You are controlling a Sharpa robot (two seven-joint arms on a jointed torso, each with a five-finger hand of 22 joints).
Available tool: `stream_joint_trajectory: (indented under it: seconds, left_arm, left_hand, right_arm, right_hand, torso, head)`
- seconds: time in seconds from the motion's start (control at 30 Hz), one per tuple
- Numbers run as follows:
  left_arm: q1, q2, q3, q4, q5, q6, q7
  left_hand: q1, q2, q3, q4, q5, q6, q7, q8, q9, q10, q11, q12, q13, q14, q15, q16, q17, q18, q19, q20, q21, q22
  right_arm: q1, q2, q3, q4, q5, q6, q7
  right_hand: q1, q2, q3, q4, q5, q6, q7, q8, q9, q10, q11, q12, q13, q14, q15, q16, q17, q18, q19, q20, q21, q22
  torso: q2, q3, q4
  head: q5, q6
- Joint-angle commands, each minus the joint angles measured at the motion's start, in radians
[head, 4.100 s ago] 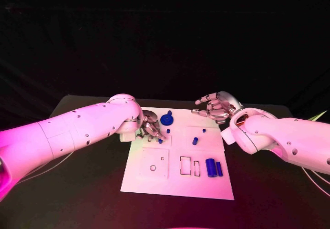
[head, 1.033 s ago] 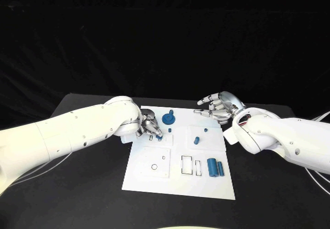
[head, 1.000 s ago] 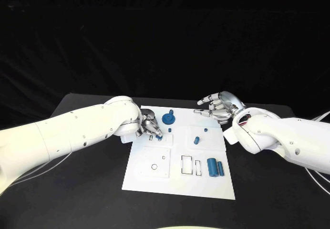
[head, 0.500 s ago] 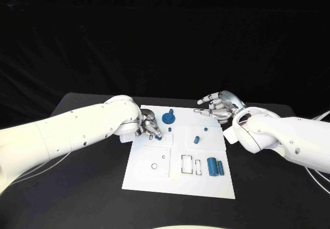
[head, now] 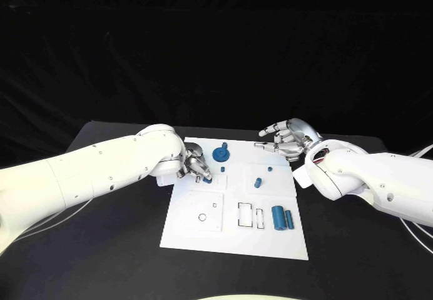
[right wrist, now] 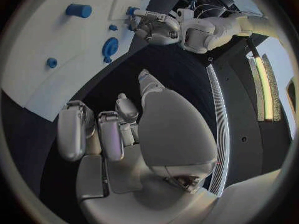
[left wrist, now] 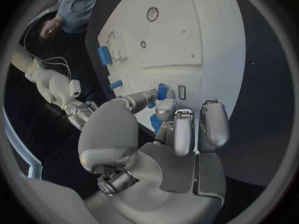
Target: Assemble the parts on the task board
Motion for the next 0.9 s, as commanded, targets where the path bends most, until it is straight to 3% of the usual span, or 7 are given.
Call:
stream_joint_trajectory:
  seconds: [0.03,0.9]
  left_arm:
    - [-0.001,0.003,-0.001,0.000,-0.001,0.008,-0.001]
    - [-0.001,0.021,-0.001,-0.016,0.010,0.025,0.000]
  left_hand:
    - [-0.009,0.040,0.084,-0.010,0.079,0.169,-0.048,0.104,0.164,0.051,-0.015,0.013,0.021,0.112,-0.010,0.018,0.279,-0.023,0.031,-0.005,0.017,0.022]
    - [-0.066,0.084,0.021,0.042,0.058,0.209,-0.058,0.089,0.156,0.077,-0.022,0.021,0.048,0.112,-0.015,0.018,0.279,-0.028,0.045,-0.010,0.023,0.044]
  right_arm:
    - [0.000,0.000,0.000,0.000,-0.002,0.003,0.002]
    - [0.000,0.000,0.000,0.001,-0.002,0.005,0.003]
  right_hand:
    - [-0.018,0.014,0.012,0.003,0.004,-0.001,0.000,0.020,0.010,-0.016,-0.002,0.002,-0.002,0.061,-0.010,-0.010,0.138,0.024,-0.013,0.000,-0.011,0.110]
    - [-0.019,0.015,0.012,0.002,0.004,-0.001,0.000,0.022,0.010,-0.016,-0.002,0.002,-0.002,0.061,-0.011,-0.010,0.137,0.024,-0.013,-0.001,-0.012,0.110]
  torso:
    - [0.000,0.0003,-0.0006]
    - [0.000,0.0010,-0.0001]
  head:
    - [0.000,-0.001]
    - [-0.003,-0.003]
